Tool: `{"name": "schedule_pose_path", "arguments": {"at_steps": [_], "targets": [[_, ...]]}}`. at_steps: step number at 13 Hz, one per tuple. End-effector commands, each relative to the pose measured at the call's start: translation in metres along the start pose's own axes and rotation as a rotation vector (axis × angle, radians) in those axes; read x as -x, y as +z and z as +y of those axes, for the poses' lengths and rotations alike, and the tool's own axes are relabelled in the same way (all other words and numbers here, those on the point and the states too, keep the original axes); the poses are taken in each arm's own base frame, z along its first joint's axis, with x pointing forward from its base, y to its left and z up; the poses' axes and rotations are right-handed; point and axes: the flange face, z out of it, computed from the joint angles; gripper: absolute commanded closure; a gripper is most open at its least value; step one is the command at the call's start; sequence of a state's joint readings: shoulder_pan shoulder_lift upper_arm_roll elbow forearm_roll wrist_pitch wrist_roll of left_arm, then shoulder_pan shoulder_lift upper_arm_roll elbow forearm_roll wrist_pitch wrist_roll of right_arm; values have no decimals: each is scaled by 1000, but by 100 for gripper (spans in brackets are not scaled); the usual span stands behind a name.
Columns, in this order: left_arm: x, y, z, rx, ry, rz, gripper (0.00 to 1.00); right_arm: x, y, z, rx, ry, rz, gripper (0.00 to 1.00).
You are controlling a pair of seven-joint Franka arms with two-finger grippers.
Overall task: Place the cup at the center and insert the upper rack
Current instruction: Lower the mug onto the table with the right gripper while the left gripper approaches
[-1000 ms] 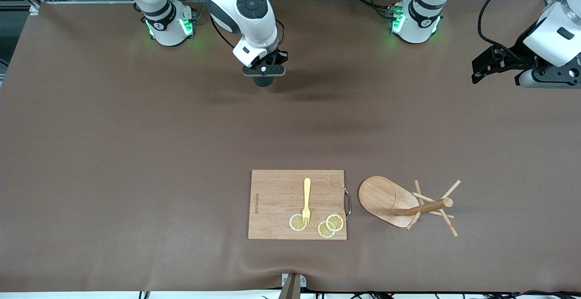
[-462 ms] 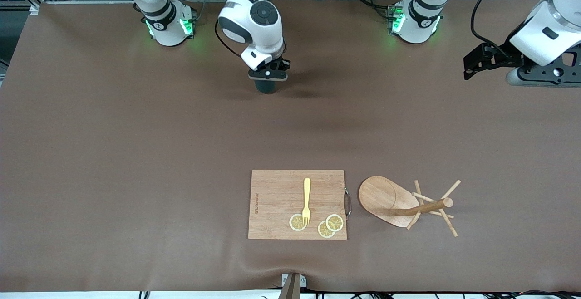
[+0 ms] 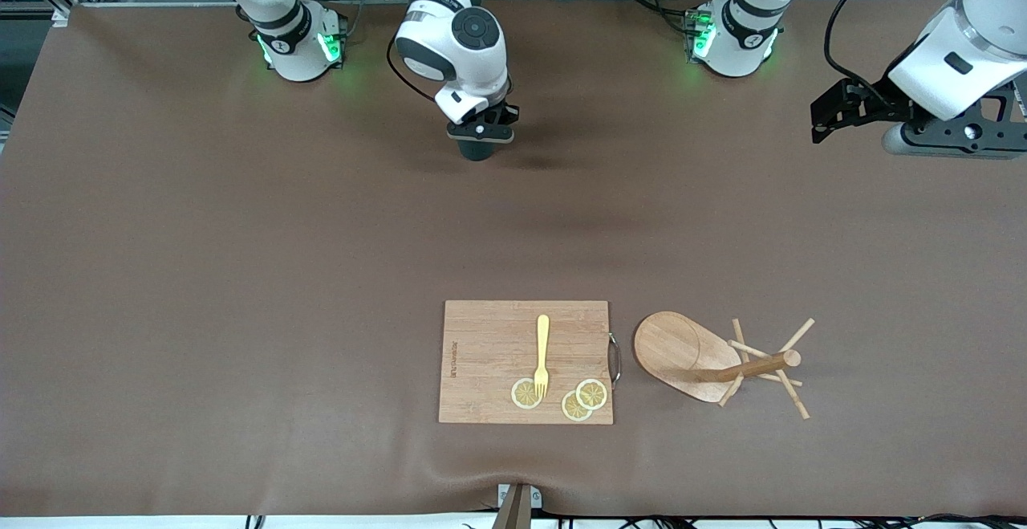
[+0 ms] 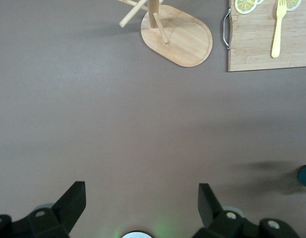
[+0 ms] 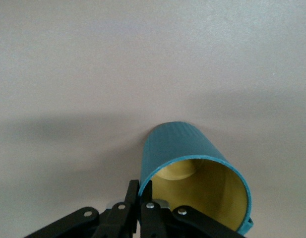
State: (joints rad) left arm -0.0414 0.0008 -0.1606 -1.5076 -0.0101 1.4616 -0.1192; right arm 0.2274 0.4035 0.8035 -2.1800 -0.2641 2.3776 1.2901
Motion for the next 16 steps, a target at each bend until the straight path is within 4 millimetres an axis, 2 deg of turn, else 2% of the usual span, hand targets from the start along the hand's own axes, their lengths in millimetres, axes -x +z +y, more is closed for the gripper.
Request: {"name": "schedule_pose_path", "arguments": {"at_steps": [1, 2, 4, 5, 6, 8, 11, 14, 16], "targets": [[2, -4, 12, -4, 16, 13, 0, -1, -2, -8, -12, 10, 23, 100], [2, -4, 13, -4, 18, 15, 0, -2, -1, -9, -13, 6, 22, 94], [2, -4, 14, -4, 20, 15, 0, -6, 2, -10, -13, 9, 16, 70], [2, -6, 14, -1, 20, 19, 0, -7, 2, -11, -15, 9, 15, 32], [2, -6, 13, -1, 18, 19, 0, -8, 2, -11, -15, 13, 16, 0], [3, -6, 17, -2, 20, 18, 0, -10, -1, -12, -18, 20, 18, 0], [6, -5, 39, -3, -25, 16, 0, -20, -14, -14, -30, 60, 29, 0], [8, -4, 50, -1, -58, 16, 0, -52, -44, -15, -10, 98, 42, 0], [11, -4, 66, 4, -84, 14, 0, -81, -64, -8, -39, 108, 62, 0]]}}
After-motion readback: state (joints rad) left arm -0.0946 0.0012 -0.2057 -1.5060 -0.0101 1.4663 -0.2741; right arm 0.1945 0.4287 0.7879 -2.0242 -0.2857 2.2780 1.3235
